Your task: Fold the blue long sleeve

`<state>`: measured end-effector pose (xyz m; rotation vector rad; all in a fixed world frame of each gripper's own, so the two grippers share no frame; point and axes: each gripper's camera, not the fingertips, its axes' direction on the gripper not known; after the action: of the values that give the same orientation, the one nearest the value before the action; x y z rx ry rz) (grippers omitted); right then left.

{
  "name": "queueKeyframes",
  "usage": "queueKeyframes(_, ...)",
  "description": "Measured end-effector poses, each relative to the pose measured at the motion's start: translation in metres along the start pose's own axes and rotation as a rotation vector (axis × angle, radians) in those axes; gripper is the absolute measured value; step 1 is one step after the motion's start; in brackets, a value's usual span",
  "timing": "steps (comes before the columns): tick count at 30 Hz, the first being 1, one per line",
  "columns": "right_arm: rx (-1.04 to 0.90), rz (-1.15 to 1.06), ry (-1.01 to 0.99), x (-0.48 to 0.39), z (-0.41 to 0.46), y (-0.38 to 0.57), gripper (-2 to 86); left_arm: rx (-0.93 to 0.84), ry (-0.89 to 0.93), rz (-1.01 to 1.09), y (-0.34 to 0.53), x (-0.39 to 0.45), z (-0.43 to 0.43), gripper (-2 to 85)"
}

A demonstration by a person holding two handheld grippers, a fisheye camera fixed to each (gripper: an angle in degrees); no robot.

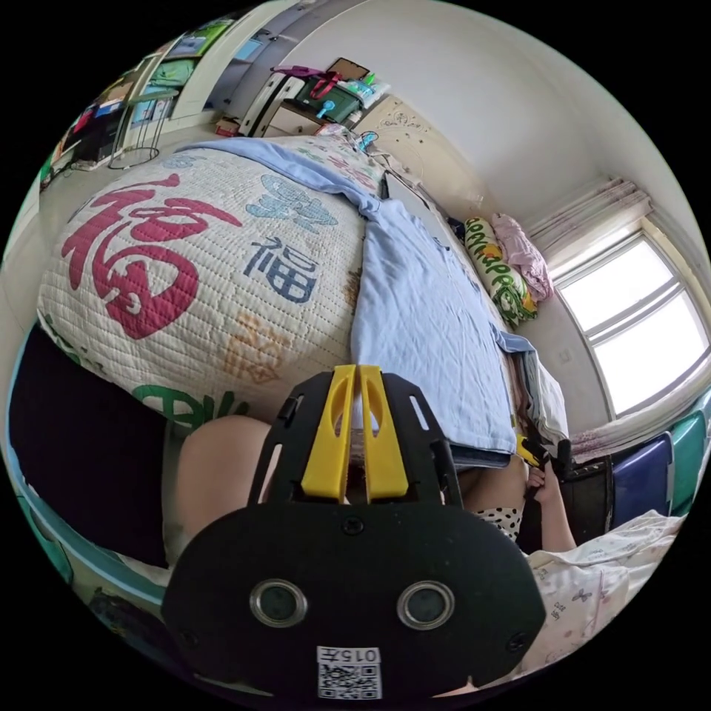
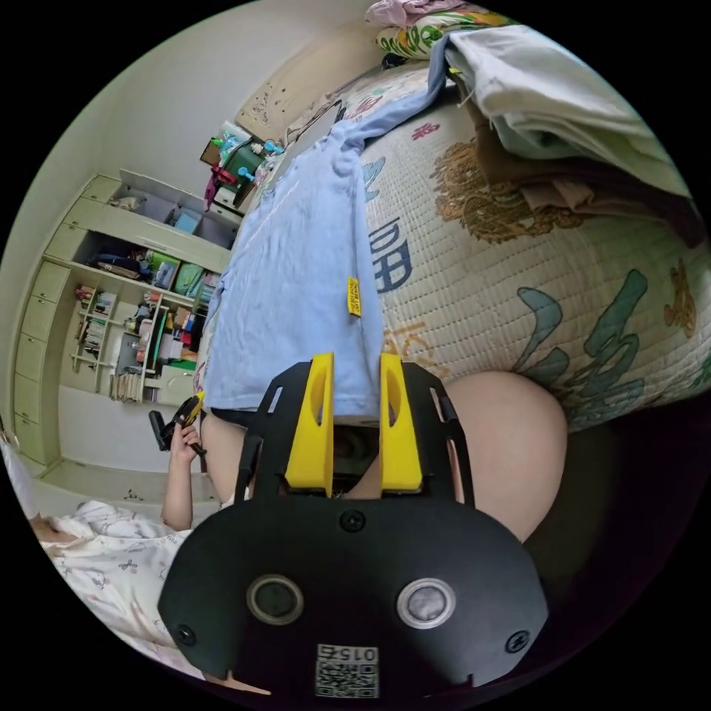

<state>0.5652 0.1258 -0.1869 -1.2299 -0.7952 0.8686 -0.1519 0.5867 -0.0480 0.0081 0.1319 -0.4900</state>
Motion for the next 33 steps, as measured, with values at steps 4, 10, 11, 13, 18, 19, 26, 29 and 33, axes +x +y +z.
queueKeyframes(4,-0.013,0.014,0.003,0.005,-0.006,0.004,5.6,-0.046,-0.034,-0.021,-0.01,0.002,-0.01,4.9)
queueKeyframes(10,0.011,-0.001,0.012,0.002,-0.014,0.017,1.3,-0.029,-0.027,0.021,-0.022,0.019,-0.034,1.3)
queueKeyframes(11,0.031,-0.006,0.036,-0.001,-0.018,0.021,1.0,-0.013,-0.045,0.035,-0.023,0.026,-0.043,0.7)
queueKeyframes(13,0.062,-0.002,0.071,-0.003,-0.025,0.027,0.6,-0.001,-0.077,0.055,-0.025,0.037,-0.057,0.5)
queueKeyframes(18,0.024,-0.045,0.18,-0.017,-0.027,0.035,0.3,0.001,-0.115,0.085,-0.037,0.06,-0.088,0.3)
queueKeyframes(19,0.002,-0.066,0.228,-0.024,-0.022,0.036,0.2,-0.016,-0.134,0.092,-0.041,0.065,-0.091,0.3)
queueKeyframes(26,-0.095,-0.146,0.408,-0.054,0.021,0.042,0.2,-0.112,-0.29,0.141,-0.059,0.104,-0.083,0.3)
queueKeyframes(29,-0.102,-0.166,0.433,-0.062,0.029,0.046,0.3,-0.164,-0.304,0.148,-0.07,0.117,-0.079,0.3)
queueKeyframes(33,-0.103,-0.161,0.42,-0.066,0.034,0.05,0.3,-0.193,-0.328,0.154,-0.081,0.135,-0.081,0.2)
